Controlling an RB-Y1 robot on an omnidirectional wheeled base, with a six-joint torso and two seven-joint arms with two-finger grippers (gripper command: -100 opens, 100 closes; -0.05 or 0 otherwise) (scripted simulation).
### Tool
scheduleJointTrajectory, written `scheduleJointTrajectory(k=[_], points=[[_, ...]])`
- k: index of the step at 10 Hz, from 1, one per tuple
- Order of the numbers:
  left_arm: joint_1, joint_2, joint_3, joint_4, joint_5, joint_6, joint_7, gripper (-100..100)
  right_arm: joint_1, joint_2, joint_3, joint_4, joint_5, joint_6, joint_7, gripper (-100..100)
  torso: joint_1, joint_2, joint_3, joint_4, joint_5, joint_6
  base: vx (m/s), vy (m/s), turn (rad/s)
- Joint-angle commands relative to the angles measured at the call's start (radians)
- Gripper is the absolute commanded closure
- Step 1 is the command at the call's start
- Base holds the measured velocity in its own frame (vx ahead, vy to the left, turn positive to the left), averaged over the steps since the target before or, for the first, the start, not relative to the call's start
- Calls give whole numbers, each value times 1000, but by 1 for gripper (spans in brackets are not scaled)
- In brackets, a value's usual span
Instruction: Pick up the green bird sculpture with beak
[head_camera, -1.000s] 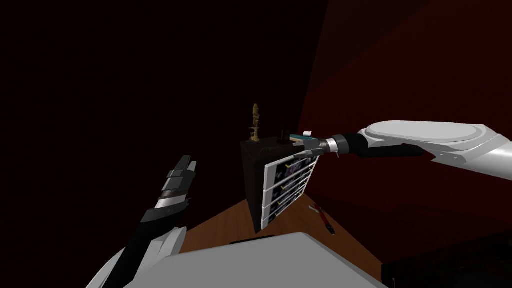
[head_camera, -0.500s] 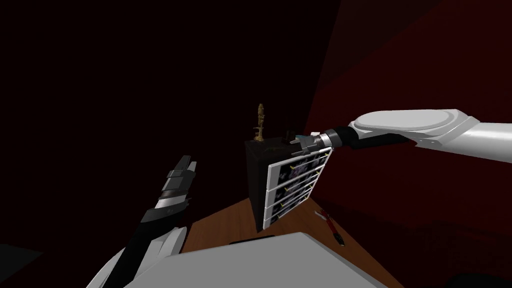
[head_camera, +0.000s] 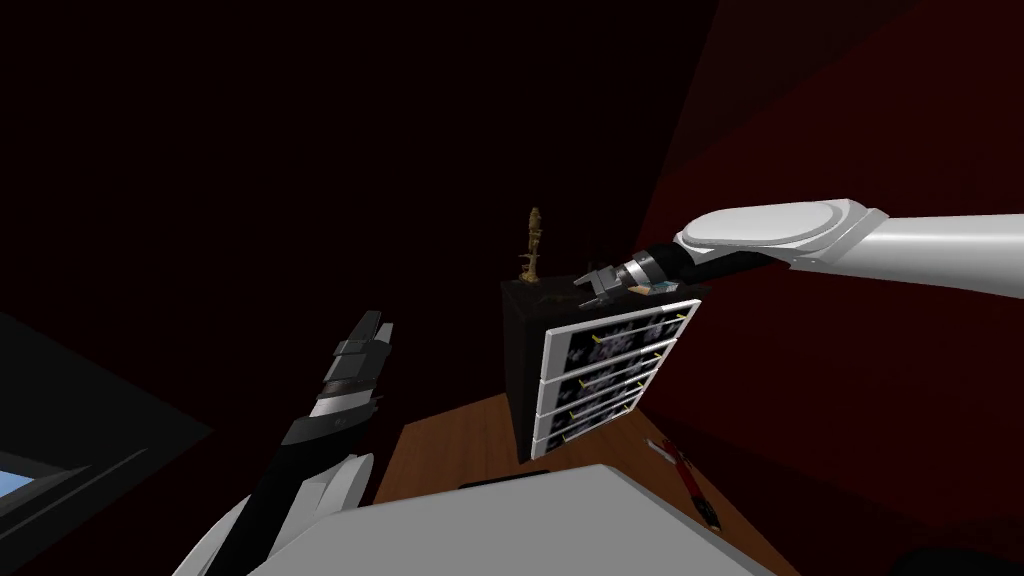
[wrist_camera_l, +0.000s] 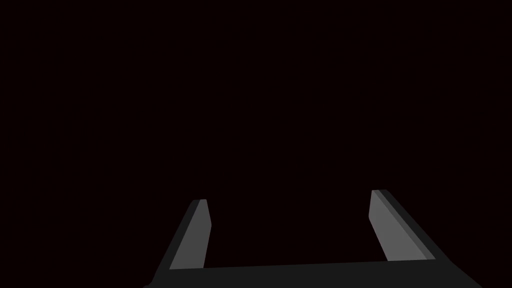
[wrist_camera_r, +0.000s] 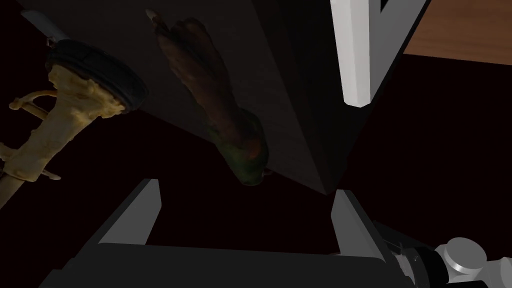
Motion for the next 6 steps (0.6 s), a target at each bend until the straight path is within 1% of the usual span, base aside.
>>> scheduleJointTrajectory(k=[1, 2, 5, 6], points=[[0, 0, 0, 0, 0, 0, 0, 0, 12, -39, -10, 19, 15, -5, 4, -100, 0, 0, 0, 0, 0, 0, -8, 13, 139], [0, 0, 0, 0, 0, 0, 0, 0, 19, -58, -13, 29, 23, -8, 6, -100, 0, 0, 0, 0, 0, 0, -3, 24, 125], [0, 0, 0, 0, 0, 0, 0, 0, 52, -119, -12, 58, 50, -18, 16, -100, 3, -2, -1, -1, 1, 0, 14, 41, 200], [0, 0, 0, 0, 0, 0, 0, 0, 45, -107, -13, 56, 43, -17, 17, -100, 3, -3, -2, -1, 1, 0, 13, 17, 25]])
